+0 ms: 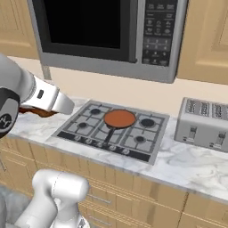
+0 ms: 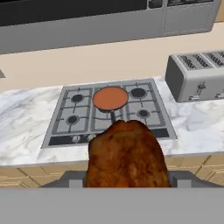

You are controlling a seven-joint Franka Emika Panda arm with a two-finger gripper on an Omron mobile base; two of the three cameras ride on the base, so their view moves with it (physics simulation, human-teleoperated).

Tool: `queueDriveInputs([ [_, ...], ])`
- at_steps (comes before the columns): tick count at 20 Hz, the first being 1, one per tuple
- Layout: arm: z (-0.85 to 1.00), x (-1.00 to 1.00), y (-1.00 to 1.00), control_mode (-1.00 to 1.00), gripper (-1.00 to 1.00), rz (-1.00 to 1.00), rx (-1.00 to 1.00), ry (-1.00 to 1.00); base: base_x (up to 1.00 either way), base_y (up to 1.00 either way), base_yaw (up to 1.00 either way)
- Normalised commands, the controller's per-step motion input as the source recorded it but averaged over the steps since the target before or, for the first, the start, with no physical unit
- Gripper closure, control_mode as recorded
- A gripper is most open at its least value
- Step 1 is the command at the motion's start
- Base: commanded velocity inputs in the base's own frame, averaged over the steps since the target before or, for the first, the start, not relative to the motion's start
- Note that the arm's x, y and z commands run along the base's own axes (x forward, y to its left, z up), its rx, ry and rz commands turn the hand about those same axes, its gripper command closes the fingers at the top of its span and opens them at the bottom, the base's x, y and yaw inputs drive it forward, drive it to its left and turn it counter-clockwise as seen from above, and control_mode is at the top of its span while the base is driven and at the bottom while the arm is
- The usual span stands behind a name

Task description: Retrieve the chicken drumstick from the fridge and place it on the saucepan with marinade on the stove.

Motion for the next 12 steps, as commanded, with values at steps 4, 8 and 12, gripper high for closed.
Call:
queueDriveInputs([
  [4,0.0,0.0,0.0,1.0,1.0,0.0,0.0,0.0,0.59,0.2,-0.2],
  [8,0.0,0.0,0.0,1.0,1.0,0.0,0.0,0.0,0.23,0.09,-0.14],
  [12,0.0,0.0,0.0,1.0,1.0,0.0,0.0,0.0,0.0,0.0,0.0],
])
